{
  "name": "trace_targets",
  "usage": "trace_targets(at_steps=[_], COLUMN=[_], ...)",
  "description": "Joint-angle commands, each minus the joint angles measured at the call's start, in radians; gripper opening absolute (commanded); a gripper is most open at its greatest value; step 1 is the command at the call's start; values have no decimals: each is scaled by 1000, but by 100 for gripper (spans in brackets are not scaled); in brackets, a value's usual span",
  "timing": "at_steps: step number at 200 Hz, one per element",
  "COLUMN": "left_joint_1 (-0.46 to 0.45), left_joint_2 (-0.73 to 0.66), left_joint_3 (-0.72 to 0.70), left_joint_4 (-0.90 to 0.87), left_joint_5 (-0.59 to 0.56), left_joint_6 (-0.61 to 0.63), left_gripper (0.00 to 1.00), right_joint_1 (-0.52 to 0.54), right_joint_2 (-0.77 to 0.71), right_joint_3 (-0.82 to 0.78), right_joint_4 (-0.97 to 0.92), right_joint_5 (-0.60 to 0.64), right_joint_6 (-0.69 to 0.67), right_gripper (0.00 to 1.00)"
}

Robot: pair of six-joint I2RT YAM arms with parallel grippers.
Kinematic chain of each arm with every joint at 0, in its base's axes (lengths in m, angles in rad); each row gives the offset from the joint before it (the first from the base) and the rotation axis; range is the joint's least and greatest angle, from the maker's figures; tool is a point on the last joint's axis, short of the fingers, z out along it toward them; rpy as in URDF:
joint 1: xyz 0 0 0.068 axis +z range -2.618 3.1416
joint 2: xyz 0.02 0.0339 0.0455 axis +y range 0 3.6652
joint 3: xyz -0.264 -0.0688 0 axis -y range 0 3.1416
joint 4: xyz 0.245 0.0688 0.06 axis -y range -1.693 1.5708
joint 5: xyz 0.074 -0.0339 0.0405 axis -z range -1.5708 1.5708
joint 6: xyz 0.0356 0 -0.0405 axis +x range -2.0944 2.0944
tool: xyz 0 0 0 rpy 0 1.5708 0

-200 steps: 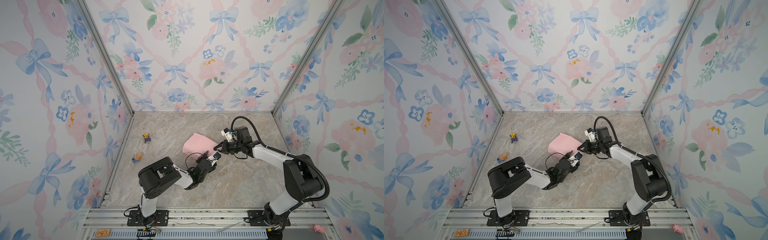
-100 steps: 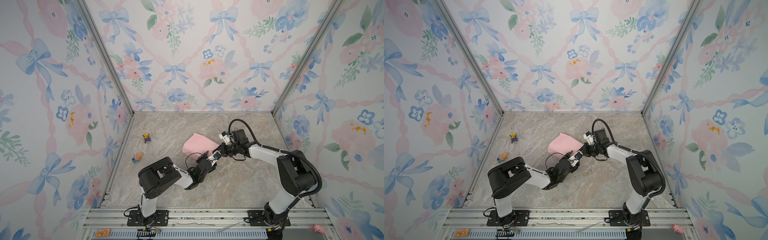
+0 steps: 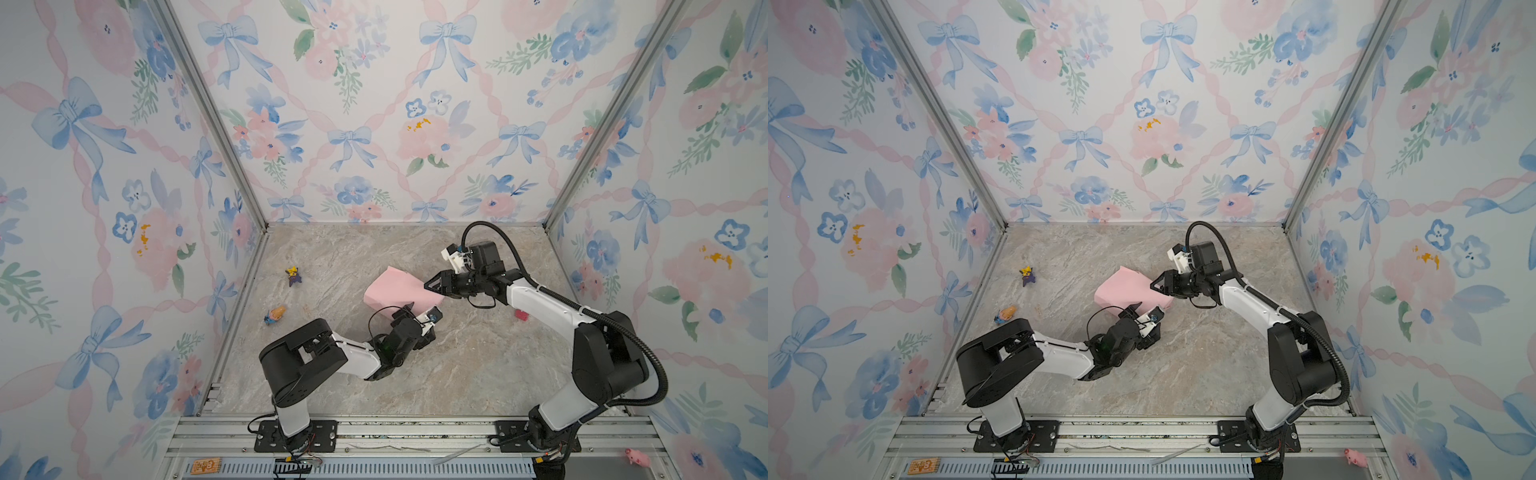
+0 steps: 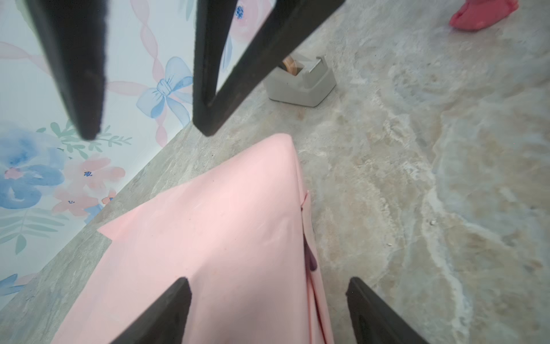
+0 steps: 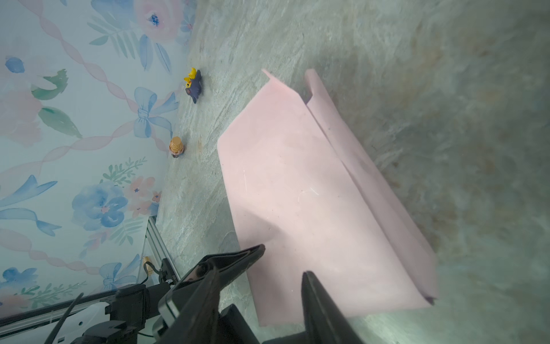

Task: Wrap a gift box in wrapping paper
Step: Wrap the gift box with the wrapping paper, then rotate the gift box at the center of the table.

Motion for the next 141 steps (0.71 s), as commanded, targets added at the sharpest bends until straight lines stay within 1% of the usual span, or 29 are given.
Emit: trace_targets(at_steps=[1,19,32,40,47,61,70,81,95,111,141], left_joint_1=[-5,-6,1,15,35,96,141,190,234,251,282], left_joint_2=[-122,-209,-282,-325,-369,-444,-489,-533,-566,-578,-560], left_joint_3=[1,6,9,11,10,-3,-28,-65,-96,-109,-133], left_joint_4=[-36,-94,-161,-217,-269,-358,-383,-406,-449,-495,-505], left_joint_5=[49,63,65,78,113,192,267,323,387,423,495], left_joint_6=[-6,-40,-103,-176,-253,-443,-560,-699,-807,-865,-983], left_gripper=[87,88,88,89,89,86,84,83,82,82,83], right_joint_1=[-26,-24,-25,-26,-28,-28,-29,-28,-21,-13,45], right_joint_2=[23,99,150,183,212,266,294,314,315,287,179], right_joint_3=[83,157,208,240,265,314,337,348,339,291,155], right_joint_4=[-192,-306,-378,-411,-434,-475,-493,-509,-522,-513,-422], right_joint_5=[30,56,72,78,88,85,75,53,39,1,-76], right_joint_6=[-113,-183,-223,-247,-260,-288,-296,-299,-304,-286,-173], right_gripper=[51,54,55,55,56,56,56,56,56,56,56])
